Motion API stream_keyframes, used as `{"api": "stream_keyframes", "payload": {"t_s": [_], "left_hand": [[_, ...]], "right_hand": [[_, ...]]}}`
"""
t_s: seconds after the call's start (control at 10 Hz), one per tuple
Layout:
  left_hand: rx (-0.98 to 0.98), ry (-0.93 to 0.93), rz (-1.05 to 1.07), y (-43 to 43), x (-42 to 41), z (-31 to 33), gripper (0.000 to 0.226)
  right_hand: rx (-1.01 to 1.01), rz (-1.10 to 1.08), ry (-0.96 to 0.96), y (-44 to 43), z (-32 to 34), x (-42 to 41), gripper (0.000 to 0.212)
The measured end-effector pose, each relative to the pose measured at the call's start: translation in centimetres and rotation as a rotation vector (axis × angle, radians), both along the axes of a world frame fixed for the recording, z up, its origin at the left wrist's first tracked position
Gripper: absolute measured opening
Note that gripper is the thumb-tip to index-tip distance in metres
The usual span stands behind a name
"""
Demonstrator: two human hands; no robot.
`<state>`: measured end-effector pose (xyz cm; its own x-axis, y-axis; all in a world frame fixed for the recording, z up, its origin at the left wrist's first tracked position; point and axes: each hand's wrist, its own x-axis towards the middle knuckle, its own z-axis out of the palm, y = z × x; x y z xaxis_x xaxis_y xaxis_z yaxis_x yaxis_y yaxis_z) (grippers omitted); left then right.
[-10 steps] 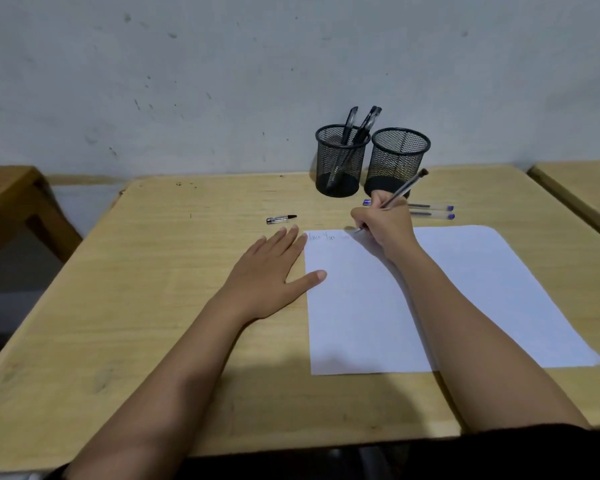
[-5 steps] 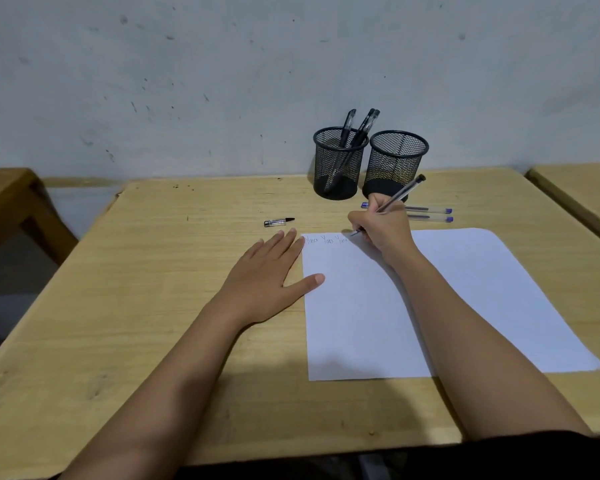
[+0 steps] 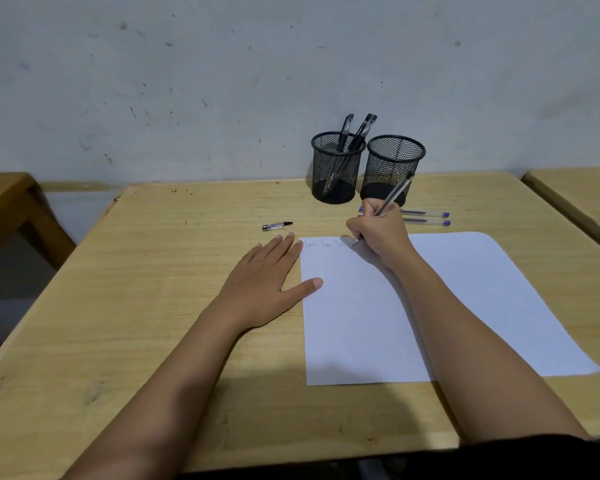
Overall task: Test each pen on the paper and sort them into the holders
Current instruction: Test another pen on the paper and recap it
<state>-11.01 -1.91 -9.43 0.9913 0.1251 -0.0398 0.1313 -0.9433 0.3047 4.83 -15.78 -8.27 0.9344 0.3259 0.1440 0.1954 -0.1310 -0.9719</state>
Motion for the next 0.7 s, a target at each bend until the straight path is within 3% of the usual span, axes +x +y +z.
{"api": "stream_keyframes", "payload": {"t_s": [0.5, 0.7], "left_hand": [[-0.008, -0.03, -0.001, -0.03, 0.0, -0.04, 0.076], [-0.043, -0.072, 0.006, -0.02, -0.02, 0.18, 0.075]], "right_hand": [[0.001, -0.017, -0.008, -0.34, 0.26, -0.23, 0.034], [0.231, -0.019, 0.088, -0.63, 0.49, -0.7, 0.036]]}}
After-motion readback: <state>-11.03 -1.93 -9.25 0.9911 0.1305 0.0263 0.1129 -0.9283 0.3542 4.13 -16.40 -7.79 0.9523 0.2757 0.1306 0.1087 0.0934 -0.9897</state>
